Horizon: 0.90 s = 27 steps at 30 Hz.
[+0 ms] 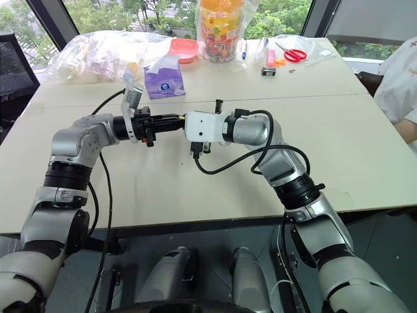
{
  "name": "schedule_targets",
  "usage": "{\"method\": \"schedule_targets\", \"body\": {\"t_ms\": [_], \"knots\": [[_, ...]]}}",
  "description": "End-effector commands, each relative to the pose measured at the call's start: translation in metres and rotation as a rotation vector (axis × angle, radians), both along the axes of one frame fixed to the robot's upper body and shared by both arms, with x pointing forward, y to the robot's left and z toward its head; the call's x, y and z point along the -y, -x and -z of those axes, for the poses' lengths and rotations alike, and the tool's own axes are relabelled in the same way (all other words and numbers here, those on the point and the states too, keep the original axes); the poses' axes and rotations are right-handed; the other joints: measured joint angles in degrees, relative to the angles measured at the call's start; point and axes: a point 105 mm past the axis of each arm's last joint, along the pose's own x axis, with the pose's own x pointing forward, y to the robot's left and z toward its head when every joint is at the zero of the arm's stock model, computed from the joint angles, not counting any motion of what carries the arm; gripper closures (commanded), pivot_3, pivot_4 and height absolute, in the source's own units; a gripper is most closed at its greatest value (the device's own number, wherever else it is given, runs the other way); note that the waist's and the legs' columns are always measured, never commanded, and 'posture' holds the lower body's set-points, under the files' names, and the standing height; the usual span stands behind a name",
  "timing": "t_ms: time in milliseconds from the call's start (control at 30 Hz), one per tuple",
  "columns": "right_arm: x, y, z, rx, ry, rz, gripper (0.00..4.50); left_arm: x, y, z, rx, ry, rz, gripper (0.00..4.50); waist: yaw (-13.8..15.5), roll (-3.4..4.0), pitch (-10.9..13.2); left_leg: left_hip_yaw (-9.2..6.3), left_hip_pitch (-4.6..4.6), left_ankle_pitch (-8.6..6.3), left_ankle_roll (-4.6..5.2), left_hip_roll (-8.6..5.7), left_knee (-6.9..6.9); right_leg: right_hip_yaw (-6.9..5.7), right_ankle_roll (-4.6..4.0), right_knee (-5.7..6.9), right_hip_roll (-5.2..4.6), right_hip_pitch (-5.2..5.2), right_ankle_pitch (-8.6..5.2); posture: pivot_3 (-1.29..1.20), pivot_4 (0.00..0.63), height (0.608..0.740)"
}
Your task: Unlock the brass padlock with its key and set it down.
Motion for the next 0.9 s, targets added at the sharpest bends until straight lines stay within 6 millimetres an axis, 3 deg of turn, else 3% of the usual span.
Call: {"method": "schedule_targets", "body": {"t_ms": [33,133,400,667,900], "knots": [[-0.011,0.012,-0.025,0.086,-0.036,-0.052,3.79,0.005,0.001,-0.011,0.049,-0.007,0.027,4.46,-0.03,0.00,0.00,0.00,0.00,0.00,0.00,0.00,-0.01,0.00,0.00,0.00,0.00,-0.01,0.00,0.00,0.150,0.740],[-0.011,0.011,-0.025,0.075,-0.044,-0.047,3.79,0.005,0.001,-0.011,0.042,0.000,0.026,4.46,-0.03,0.00,0.00,0.00,0.00,0.00,0.00,0.01,-0.01,0.00,0.00,0.00,0.00,-0.01,0.00,0.00,0.150,0.740],[0.007,0.007,-0.025,0.030,-0.083,0.023,0.02,-0.001,0.002,-0.019,0.024,0.081,-0.004,4.50,0.12,0.00,0.00,0.00,-0.01,0.00,0.00,0.00,0.00,0.00,0.00,-0.01,-0.01,0.00,0.00,0.00,0.150,0.740],[0.030,0.013,-0.054,-0.190,-0.503,0.123,0.02,-0.012,0.011,-0.025,0.016,0.113,-0.022,4.50,-0.01,0.00,0.00,-0.02,-0.01,-0.01,0.00,0.02,-0.03,0.02,-0.01,0.02,-0.02,-0.04,0.01,0.00,0.150,0.740],[0.035,0.001,-0.051,-0.209,-0.538,0.185,0.02,-0.009,0.015,-0.025,0.008,0.119,-0.018,4.50,0.16,0.00,0.00,-0.02,0.00,-0.01,-0.01,0.02,-0.02,0.02,-0.04,-0.03,-0.03,-0.03,0.01,0.00,0.150,0.740]]}}
